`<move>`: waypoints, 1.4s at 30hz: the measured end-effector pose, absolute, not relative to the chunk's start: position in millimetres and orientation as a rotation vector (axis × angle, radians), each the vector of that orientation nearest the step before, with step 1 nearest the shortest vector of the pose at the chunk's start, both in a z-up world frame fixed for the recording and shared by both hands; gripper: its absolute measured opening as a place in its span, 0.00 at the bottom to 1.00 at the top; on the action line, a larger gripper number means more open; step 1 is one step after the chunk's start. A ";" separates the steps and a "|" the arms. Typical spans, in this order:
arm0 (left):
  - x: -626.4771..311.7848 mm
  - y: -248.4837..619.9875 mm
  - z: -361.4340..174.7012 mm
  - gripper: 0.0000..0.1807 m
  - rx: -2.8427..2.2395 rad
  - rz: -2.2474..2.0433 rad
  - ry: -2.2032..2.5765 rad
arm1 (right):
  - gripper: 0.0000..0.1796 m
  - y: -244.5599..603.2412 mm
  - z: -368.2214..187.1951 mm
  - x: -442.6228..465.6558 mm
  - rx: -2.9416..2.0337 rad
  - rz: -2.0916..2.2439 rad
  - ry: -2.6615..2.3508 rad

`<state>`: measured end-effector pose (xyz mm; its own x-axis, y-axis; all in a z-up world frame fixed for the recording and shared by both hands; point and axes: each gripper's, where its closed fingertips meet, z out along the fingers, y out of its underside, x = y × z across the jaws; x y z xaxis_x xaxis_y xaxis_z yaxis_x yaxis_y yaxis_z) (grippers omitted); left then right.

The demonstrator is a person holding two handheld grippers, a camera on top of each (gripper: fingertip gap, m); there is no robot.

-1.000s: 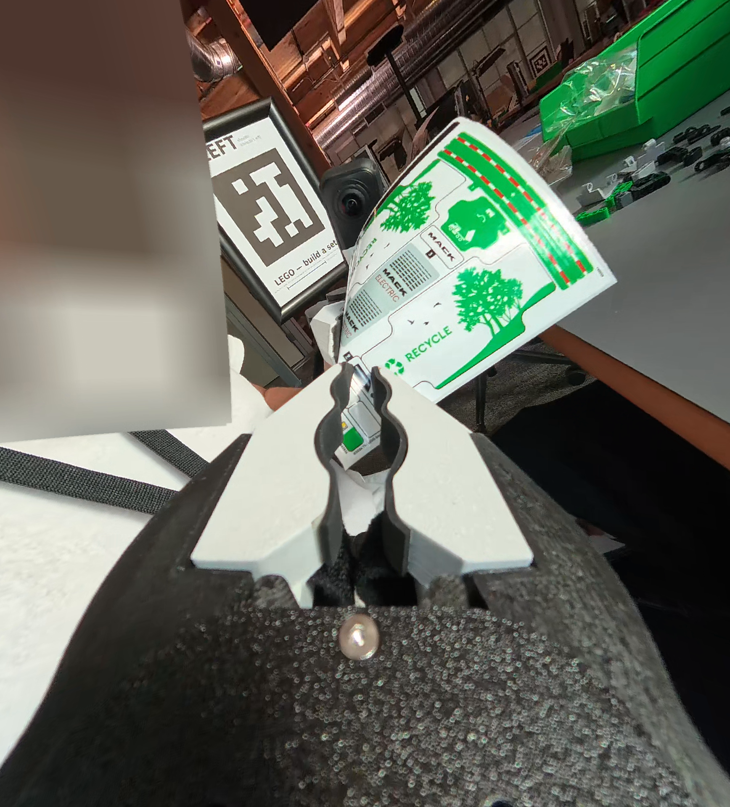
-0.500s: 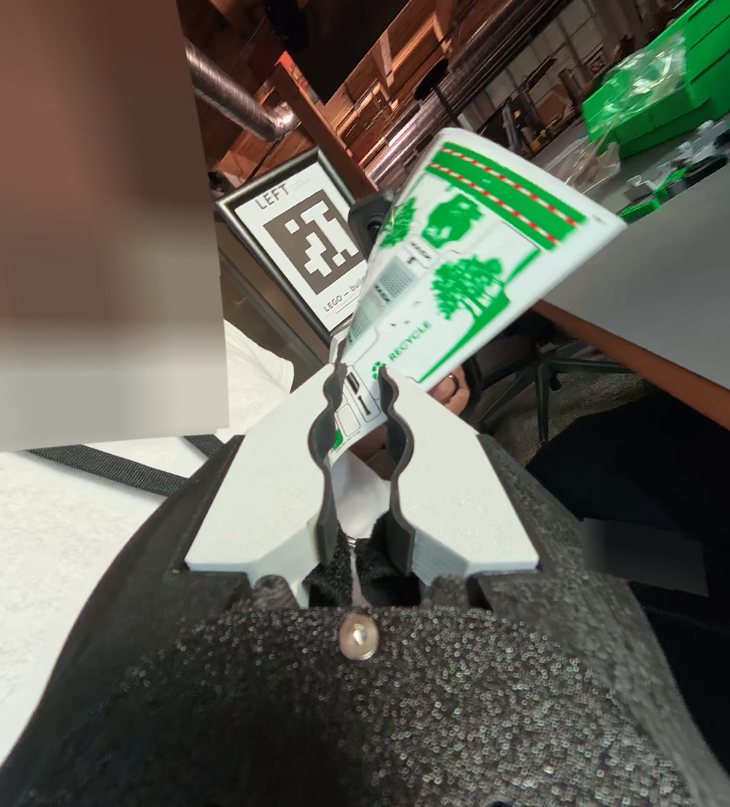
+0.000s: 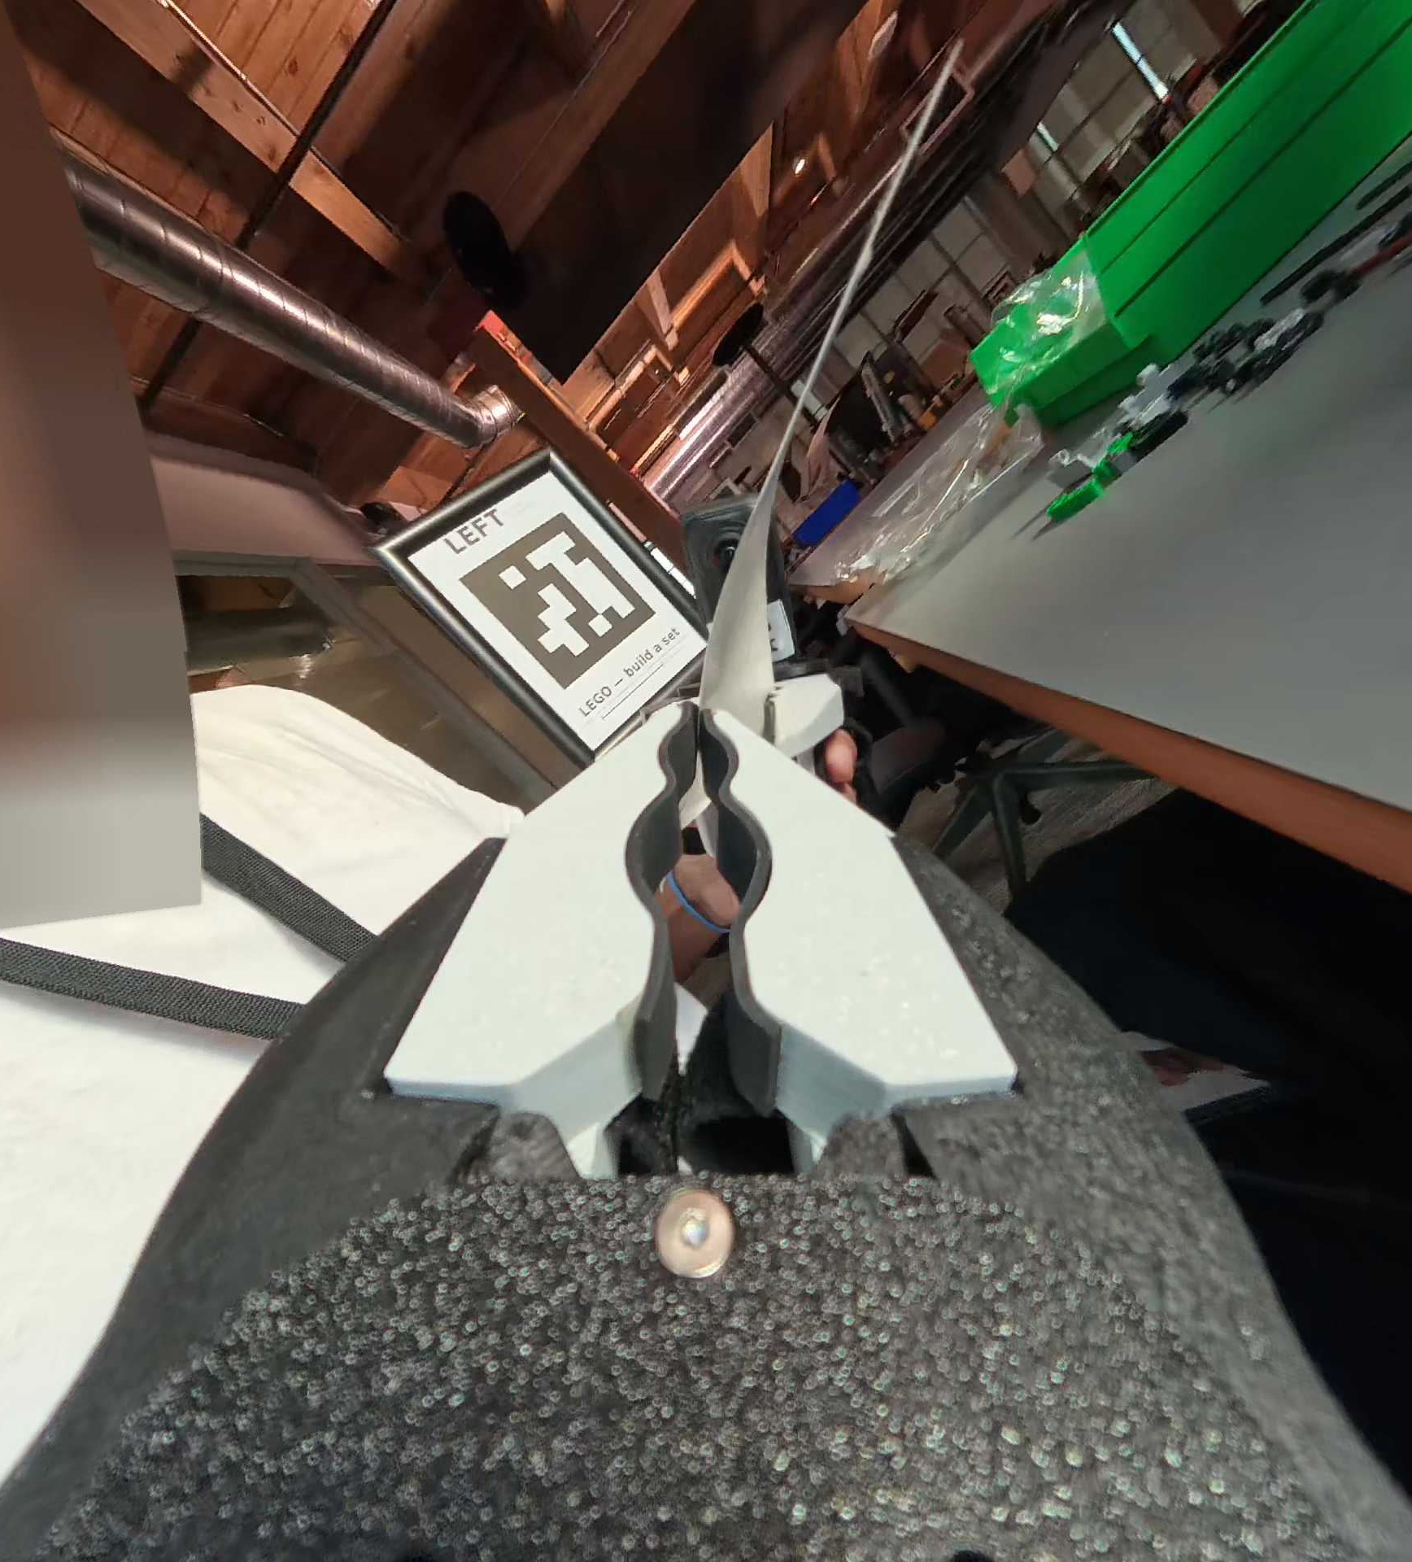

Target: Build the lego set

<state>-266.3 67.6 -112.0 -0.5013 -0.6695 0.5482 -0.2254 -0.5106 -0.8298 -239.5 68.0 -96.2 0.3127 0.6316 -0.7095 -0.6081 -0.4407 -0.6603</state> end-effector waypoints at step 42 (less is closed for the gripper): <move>-251.7 85.5 -111.5 0.00 -1.477 -2.199 1.087 | 0.07 75.8 -98.4 -249.4 -1.679 0.517 -0.338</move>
<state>-251.7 85.5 -111.5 -0.4391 -0.5953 0.6729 -0.1731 -0.6789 -0.7135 -249.4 75.8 -98.4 0.8551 0.4977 -0.1455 -0.0663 -0.1734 -0.9826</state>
